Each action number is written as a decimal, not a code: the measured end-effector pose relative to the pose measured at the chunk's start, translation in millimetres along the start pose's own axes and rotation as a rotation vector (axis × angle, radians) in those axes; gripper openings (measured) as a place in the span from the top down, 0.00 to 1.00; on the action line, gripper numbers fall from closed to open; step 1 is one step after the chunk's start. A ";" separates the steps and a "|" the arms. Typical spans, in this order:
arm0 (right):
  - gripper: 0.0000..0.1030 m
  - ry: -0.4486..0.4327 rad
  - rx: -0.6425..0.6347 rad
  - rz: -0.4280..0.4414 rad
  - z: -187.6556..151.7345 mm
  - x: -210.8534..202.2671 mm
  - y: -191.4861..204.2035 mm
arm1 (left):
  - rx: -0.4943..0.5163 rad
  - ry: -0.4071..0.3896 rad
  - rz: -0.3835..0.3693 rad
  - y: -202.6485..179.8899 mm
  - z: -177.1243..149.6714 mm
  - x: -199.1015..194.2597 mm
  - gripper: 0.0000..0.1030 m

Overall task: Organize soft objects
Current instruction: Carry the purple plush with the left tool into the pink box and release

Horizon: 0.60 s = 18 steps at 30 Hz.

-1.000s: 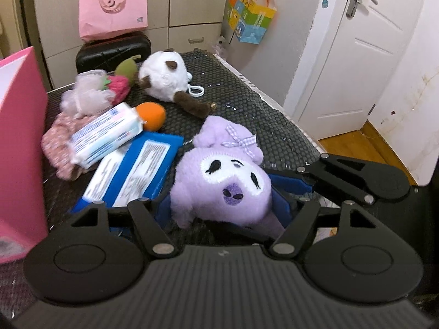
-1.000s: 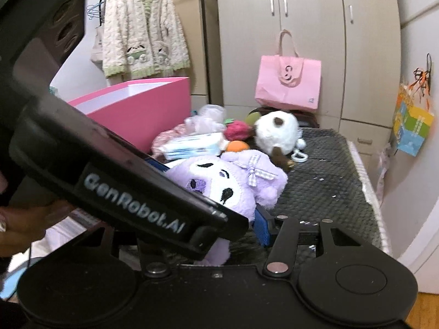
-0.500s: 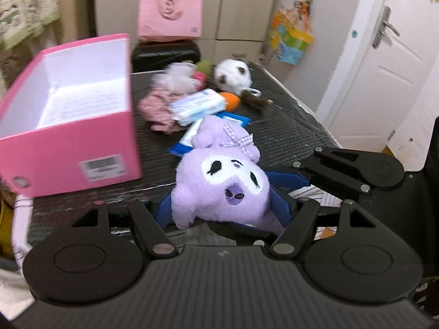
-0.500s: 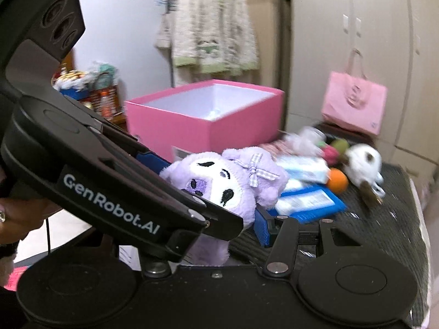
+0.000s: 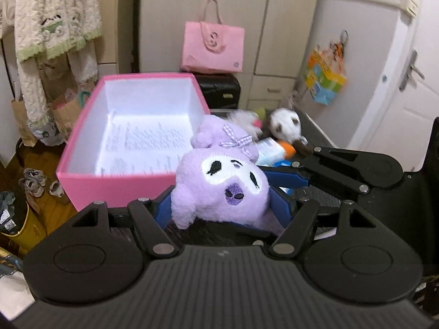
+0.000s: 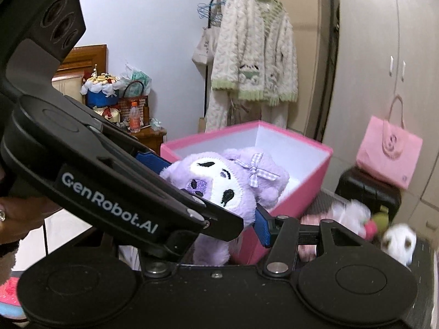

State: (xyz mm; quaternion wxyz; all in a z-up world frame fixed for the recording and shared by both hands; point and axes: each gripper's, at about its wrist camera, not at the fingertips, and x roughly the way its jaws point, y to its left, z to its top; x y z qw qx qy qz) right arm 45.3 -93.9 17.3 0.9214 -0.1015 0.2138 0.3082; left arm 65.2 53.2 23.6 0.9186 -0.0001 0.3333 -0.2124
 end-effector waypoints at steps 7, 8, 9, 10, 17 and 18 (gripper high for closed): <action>0.42 0.034 -0.019 0.027 37.6 44.3 -20.0 | -0.046 0.002 -0.012 38.2 36.5 25.4 0.32; 0.42 0.045 -0.023 0.030 41.2 51.8 -22.6 | -0.056 0.011 -0.020 44.9 40.5 30.8 0.32; 0.42 0.059 -0.027 0.034 44.2 59.2 -26.2 | -0.069 0.023 -0.031 52.5 44.4 37.1 0.32; 0.42 0.072 -0.031 0.038 47.8 67.6 -29.9 | -0.079 0.030 -0.037 58.7 47.2 42.9 0.32; 0.42 0.150 -0.037 0.067 59.0 118.5 -50.5 | -0.140 0.091 -0.038 92.2 61.5 83.9 0.32; 0.42 0.161 -0.036 0.071 59.2 124.5 -52.9 | -0.152 0.104 -0.040 96.8 61.8 90.4 0.32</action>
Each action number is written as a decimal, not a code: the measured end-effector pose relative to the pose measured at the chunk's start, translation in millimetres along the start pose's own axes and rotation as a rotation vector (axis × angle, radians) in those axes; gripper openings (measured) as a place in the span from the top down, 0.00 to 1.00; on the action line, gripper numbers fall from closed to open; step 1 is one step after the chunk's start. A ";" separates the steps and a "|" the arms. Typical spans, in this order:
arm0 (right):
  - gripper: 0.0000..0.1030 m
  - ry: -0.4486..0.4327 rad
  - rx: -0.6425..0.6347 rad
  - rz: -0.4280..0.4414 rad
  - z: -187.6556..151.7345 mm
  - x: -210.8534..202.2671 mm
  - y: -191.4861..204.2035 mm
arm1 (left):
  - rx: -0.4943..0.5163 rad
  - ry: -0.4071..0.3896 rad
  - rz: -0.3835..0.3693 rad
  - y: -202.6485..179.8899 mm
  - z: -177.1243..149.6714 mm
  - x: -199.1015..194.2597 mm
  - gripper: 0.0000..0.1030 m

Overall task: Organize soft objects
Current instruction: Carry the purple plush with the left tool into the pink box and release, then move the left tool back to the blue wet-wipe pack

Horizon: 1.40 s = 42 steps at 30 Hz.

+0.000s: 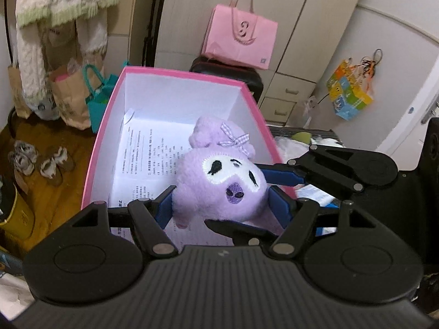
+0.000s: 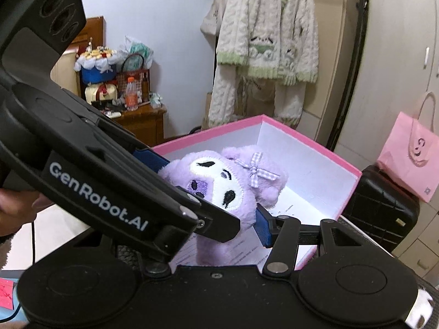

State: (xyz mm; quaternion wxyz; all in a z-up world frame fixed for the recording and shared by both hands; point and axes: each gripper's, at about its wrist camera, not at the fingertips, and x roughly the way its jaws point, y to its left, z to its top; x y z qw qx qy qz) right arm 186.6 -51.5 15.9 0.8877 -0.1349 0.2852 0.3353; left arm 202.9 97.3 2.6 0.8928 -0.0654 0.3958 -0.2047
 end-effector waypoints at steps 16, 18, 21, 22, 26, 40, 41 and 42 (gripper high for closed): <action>0.29 0.173 -0.043 -0.005 5.0 50.4 -8.2 | -0.028 0.043 0.076 25.6 6.5 37.3 0.28; 0.28 0.173 -0.044 -0.019 5.2 48.3 -8.7 | -0.014 0.025 0.080 23.0 5.8 32.0 0.28; 0.28 0.169 -0.043 -0.033 5.2 42.4 -9.7 | 0.018 -0.007 0.099 17.8 4.7 21.7 0.26; 0.28 0.168 -0.041 -0.038 5.3 40.0 -9.8 | 0.029 -0.020 0.108 15.8 4.3 17.7 0.26; 0.28 0.163 -0.028 -0.050 4.9 29.9 -12.8 | 0.069 -0.050 0.115 8.4 1.5 -0.1 0.26; 0.26 0.093 -0.075 -0.067 5.9 -43.5 18.5 | 0.133 -0.098 0.094 -20.0 -14.8 -67.3 0.25; 0.26 0.087 -0.080 -0.070 5.4 -50.2 21.4 | 0.143 -0.100 0.089 -23.9 -17.6 -73.0 0.25; 0.25 0.080 -0.085 -0.073 4.5 -57.3 24.0 | 0.151 -0.103 0.085 -27.1 -20.6 -78.0 0.25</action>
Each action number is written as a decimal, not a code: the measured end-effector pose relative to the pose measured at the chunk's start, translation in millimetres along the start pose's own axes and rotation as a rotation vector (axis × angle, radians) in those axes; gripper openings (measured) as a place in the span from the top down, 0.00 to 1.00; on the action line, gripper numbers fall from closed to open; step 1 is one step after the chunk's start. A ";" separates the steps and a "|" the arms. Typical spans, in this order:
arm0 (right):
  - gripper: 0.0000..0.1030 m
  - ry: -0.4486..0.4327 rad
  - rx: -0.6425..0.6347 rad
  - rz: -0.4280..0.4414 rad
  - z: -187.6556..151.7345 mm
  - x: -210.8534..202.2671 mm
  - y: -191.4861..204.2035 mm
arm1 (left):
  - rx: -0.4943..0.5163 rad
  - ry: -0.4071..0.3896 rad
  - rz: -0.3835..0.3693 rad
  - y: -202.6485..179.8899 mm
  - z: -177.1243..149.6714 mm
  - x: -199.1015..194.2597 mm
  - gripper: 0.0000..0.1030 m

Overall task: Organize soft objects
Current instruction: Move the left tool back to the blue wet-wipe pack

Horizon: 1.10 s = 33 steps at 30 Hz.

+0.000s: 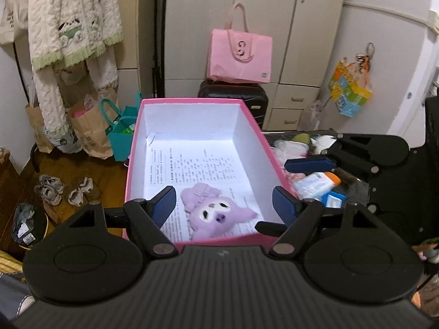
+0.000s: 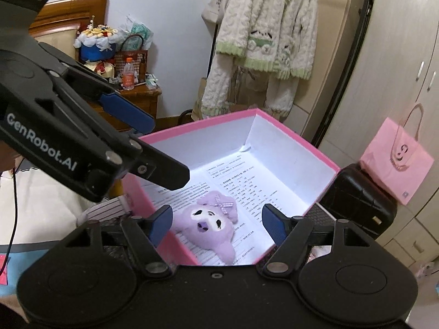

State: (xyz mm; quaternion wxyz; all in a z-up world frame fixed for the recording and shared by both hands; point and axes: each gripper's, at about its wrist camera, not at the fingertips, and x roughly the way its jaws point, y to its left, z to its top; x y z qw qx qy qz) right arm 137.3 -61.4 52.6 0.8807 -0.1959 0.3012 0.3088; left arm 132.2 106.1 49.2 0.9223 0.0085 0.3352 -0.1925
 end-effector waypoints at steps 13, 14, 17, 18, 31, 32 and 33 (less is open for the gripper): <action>0.23 -0.044 0.055 -0.059 -53.3 -100.4 -5.9 | 0.161 -0.031 -0.074 -62.5 -29.8 -46.6 0.19; 0.23 -0.048 0.066 -0.075 -59.7 -106.9 -8.5 | 0.177 -0.028 -0.085 -68.5 -32.3 -46.5 0.19; 0.22 -0.062 0.103 -0.118 -80.3 -125.1 -15.9 | 0.220 -0.019 -0.111 -86.4 -39.9 -44.5 0.18; 0.22 -0.066 0.119 -0.130 -86.9 -130.0 -19.8 | 0.233 -0.012 -0.122 -92.2 -42.2 -42.1 0.18; 0.21 -0.088 0.305 -0.150 -160.8 -120.9 -74.0 | 0.235 0.003 -0.162 -142.5 -73.4 16.1 0.19; 0.21 -0.093 0.312 -0.141 -165.2 -116.2 -79.1 | 0.229 0.002 -0.155 -145.6 -76.2 22.4 0.19; 0.21 -0.097 0.319 -0.133 -169.4 -109.6 -84.8 | 0.223 -0.002 -0.151 -148.0 -77.5 27.6 0.19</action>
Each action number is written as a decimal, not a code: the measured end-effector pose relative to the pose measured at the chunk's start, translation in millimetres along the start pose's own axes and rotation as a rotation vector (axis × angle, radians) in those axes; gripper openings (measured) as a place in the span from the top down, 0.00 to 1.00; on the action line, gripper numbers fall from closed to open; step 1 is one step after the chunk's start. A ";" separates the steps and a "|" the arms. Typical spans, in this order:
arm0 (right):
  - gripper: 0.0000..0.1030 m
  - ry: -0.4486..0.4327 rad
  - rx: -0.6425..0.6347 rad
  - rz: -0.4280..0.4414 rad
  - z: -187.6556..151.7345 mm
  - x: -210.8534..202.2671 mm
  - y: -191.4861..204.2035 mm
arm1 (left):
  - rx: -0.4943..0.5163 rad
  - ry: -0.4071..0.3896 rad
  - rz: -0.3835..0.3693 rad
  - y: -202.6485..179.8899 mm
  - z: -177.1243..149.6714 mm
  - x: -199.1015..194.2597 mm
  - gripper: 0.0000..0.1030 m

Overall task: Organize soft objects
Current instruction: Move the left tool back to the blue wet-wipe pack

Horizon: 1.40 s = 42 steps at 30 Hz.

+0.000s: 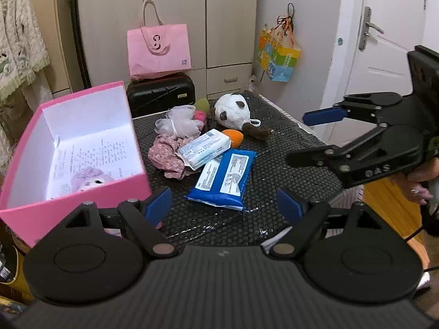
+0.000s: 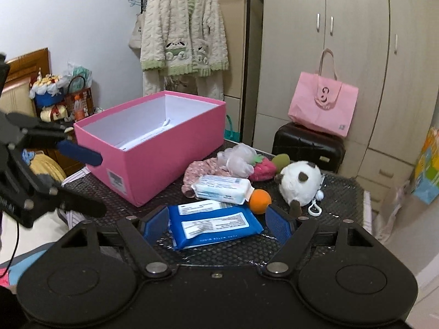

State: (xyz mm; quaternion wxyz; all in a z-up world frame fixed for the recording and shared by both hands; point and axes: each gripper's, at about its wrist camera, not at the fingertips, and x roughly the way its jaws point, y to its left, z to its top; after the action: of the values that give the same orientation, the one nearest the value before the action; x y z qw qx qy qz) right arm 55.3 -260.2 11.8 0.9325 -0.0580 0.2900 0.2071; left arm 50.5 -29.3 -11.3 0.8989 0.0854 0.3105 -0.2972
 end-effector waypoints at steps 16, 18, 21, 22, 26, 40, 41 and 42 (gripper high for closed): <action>0.21 0.056 0.211 0.151 -6.3 90.8 -61.3 | -0.170 -0.071 0.167 -22.2 -22.8 84.8 0.21; 0.21 0.082 0.222 0.161 -8.3 102.0 -65.0 | -0.183 -0.091 0.248 -24.6 -27.0 93.3 0.22; 0.21 0.116 0.234 0.174 -11.7 117.0 -68.0 | -0.187 -0.092 0.278 -25.0 -28.6 103.0 0.22; 0.21 0.122 0.235 0.176 -12.2 120.8 -69.1 | -0.211 -0.092 0.274 -22.9 -29.2 104.7 0.22; 0.21 0.140 0.245 0.189 -11.7 132.7 -76.5 | -0.265 -0.076 0.278 -18.5 -31.3 111.5 0.22; 0.59 0.188 0.193 0.288 -17.7 137.2 -80.1 | -0.406 -0.066 0.146 1.4 -40.0 115.4 0.49; 0.59 0.192 0.191 0.289 -18.3 135.1 -79.8 | -0.411 -0.062 0.134 3.3 -40.0 115.0 0.49; 0.59 0.196 0.188 0.293 -18.9 132.5 -78.9 | -0.418 -0.057 0.123 5.3 -39.7 114.6 0.50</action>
State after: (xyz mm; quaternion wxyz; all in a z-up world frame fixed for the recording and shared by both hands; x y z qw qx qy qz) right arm 177.5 -289.5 -79.6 0.8611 0.0521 0.4028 0.3059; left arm 105.8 -66.8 -112.7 0.9218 -0.0926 0.3343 -0.1732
